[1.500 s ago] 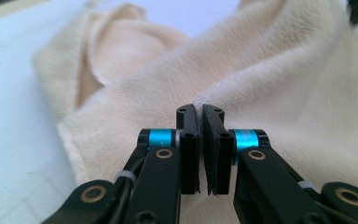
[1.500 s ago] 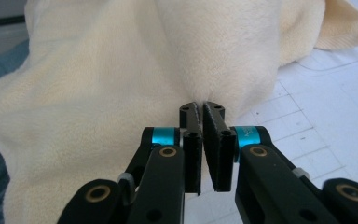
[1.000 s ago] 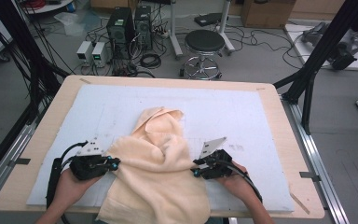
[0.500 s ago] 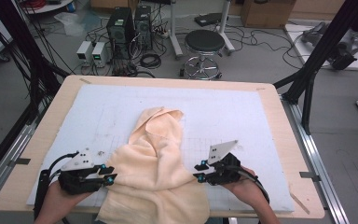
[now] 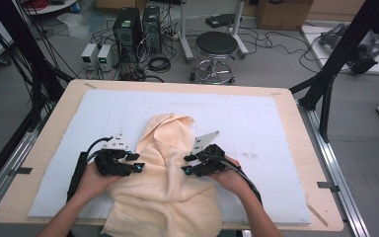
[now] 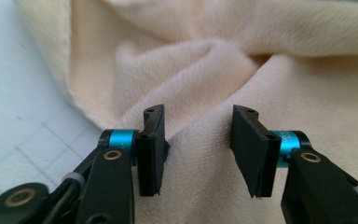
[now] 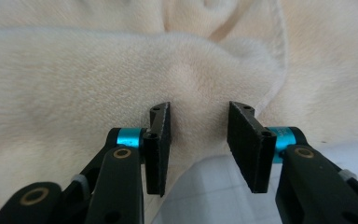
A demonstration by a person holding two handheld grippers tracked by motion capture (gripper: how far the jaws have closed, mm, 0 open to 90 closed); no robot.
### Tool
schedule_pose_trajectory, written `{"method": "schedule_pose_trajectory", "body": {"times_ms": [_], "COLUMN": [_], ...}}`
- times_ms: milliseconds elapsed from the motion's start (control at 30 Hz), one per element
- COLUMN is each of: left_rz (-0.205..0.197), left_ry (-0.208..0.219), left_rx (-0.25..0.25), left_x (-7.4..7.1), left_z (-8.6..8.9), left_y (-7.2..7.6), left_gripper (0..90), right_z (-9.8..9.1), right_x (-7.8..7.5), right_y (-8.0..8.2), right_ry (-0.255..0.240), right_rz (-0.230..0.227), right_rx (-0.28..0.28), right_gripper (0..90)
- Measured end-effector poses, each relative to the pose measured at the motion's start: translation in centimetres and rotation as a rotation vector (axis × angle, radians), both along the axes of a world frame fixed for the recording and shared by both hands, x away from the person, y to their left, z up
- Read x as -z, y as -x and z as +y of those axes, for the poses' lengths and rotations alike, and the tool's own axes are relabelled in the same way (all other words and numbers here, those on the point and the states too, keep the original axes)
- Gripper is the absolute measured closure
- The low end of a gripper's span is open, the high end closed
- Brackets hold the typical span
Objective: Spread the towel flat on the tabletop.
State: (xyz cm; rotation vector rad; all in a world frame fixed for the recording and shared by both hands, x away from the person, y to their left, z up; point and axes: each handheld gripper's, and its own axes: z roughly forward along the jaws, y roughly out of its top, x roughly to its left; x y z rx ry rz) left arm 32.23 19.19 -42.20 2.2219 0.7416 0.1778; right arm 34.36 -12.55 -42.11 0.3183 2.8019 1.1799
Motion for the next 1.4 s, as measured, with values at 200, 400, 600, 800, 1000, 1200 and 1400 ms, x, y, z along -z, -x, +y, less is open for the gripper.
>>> {"method": "schedule_pose_trajectory", "body": {"times_ms": [200, 400, 600, 800, 1000, 1200, 1400], "left_rz": [0.025, -0.007, -0.041, -0.029, -0.051, -0.093, -0.058], "left_ry": [-0.046, 0.008, 0.061, 0.075, 0.087, 0.114, 0.07], "left_rx": [0.005, -0.03, -0.034, 0.006, 0.005, -0.048, -0.066], "left_x": [0.7, -0.2, -1.7, -2.1, -3.0, -3.8, -1.4], "left_z": [-0.3, 0.2, 0.2, -0.1, 0.2, 0.4, -0.9], "left_y": [-0.1, 1.4, 3.4, 6.3, 5.9, 2.3, -1.3], "left_gripper": [77.5, 81.7, 81.8, 81.8, 69.6, 61.1, 58.9], "right_z": [0.3, -2.9, -7.7, -10.5, -10.2, -7.3, -3.9], "right_x": [0.9, -0.9, -3.2, -3.6, -4.3, -5.6, -3.0], "right_y": [-0.3, 0.8, 3.5, 6.6, 6.8, 3.6, -0.6], "right_ry": [0.0, -0.029, -0.039, -0.009, -0.034, -0.047, 0.001], "right_rz": [0.06, 0.034, -0.015, -0.008, -0.015, -0.052, -0.071], "right_rx": [-0.017, 0.047, 0.121, 0.146, 0.144, 0.125, 0.117], "right_gripper": [84.7, 86.2, 86.3, 86.0, 73.7, 63.9, 58.0]}}
